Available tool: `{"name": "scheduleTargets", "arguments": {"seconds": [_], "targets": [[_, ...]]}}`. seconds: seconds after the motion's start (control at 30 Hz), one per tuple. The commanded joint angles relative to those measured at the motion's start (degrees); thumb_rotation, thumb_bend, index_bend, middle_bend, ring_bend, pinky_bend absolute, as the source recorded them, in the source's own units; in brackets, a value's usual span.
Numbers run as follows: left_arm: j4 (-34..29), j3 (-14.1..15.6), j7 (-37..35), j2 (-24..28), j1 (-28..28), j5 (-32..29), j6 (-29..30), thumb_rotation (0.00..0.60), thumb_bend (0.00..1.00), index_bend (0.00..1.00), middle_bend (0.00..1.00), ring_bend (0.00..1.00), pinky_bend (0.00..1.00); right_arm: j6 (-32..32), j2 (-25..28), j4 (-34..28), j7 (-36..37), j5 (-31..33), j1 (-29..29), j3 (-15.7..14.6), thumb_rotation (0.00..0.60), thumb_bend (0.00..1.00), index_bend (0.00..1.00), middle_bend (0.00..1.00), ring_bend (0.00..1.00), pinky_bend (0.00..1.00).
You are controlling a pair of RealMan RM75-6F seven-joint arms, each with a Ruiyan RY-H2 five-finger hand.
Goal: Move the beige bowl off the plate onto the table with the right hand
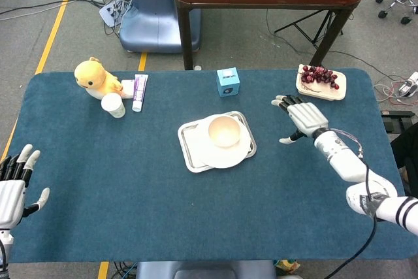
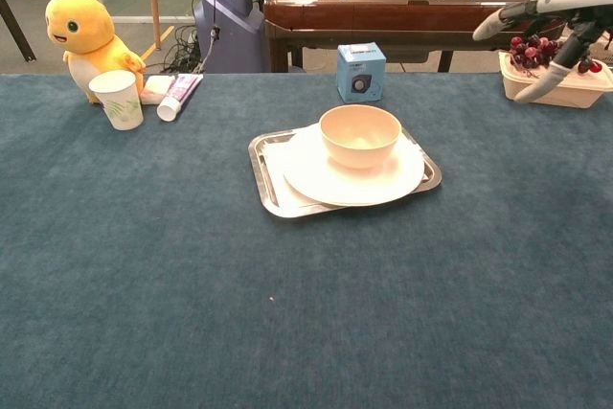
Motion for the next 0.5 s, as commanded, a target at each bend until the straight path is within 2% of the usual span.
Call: {"name": "scheduleTargets", "arguments": {"seconds": [0.03, 0.5], "targets": [[0.0, -0.1, -0.1, 0.1, 0.0, -0.2, 0.0, 0.6, 0.32, 0.0, 0.0, 0.0, 0.0, -2.2, -2.1, 1.6, -1.4, 1.8, 2.6, -0.6, 0.6, 0.13, 0.1, 0.08, 0.0, 0.08], [0.0, -0.3, -1.2, 0.6, 0.1, -0.5, 0.1, 0.6, 0.32, 0.0, 0.0, 0.0, 0.0, -7.3, -8.8, 7.3, -3.5, 5.5, 11.2, -2.4, 0.6, 0.08, 0.06, 0.06, 0.0, 0.08]]}}
